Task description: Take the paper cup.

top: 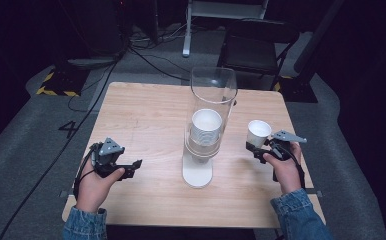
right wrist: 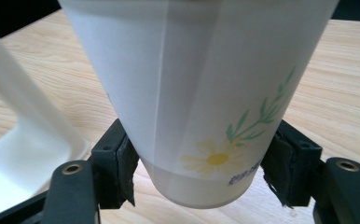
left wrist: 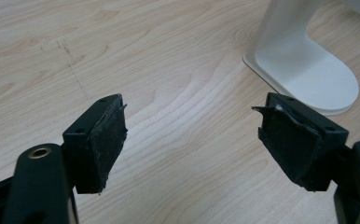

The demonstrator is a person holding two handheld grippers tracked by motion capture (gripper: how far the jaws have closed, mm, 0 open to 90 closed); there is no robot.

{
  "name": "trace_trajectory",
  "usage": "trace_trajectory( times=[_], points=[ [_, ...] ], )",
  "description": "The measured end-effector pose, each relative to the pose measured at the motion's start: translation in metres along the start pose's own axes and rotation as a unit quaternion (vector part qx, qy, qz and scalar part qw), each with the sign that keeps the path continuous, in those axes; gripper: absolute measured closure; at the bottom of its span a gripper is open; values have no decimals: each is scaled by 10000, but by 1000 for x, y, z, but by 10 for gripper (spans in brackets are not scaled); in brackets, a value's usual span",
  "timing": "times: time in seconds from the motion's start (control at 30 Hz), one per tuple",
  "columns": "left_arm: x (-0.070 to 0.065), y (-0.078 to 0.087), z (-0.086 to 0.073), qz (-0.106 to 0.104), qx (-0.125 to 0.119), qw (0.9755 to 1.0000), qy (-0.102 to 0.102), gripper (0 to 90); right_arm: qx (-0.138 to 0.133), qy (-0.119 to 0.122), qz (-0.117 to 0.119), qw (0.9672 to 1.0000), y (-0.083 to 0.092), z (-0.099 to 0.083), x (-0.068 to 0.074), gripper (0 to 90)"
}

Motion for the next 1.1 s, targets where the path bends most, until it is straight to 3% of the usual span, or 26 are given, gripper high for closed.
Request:
trace_trajectory(
  times=[0.37,0.83,1.1],
  points=[
    [3,8,-9,60,24,9999,93,229,257,-34,-176,9995,-18,-13,-20,344],
    [3,7,-11,53,68,9999,77,229,568,-95,-266,9980,-32,-33,-30,342],
    [3,6,-11,43,92,9999,44,229,729,-10,-317,9968,-34,-41,-34,341]
  ],
)
Point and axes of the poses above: each handheld gripper's, and its own axes: y roughly backward along the jaws, z roughly out of its top, x roughly to its left, the point moved 10 cm from there along -y, roughly forward along the jaws, and after that the axes turned 1 degree about -x, right-handed, at the moved point
